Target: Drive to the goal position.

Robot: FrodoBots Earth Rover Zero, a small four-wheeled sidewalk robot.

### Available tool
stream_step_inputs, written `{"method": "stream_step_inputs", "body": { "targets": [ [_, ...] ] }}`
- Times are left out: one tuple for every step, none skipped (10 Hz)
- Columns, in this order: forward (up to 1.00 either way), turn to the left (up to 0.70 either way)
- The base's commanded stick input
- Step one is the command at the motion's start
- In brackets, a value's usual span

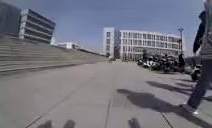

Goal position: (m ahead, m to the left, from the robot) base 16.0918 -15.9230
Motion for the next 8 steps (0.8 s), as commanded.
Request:
{"method": "stream_step_inputs", "body": {
  "targets": [
    [1.00,0.00],
    [1.00,0.00],
    [1.00,0.00],
    [1.00,0.00],
    [1.00,0.00],
    [1.00,0.00],
    [1.00,0.00],
    [1.00,0.00]
  ]
}}
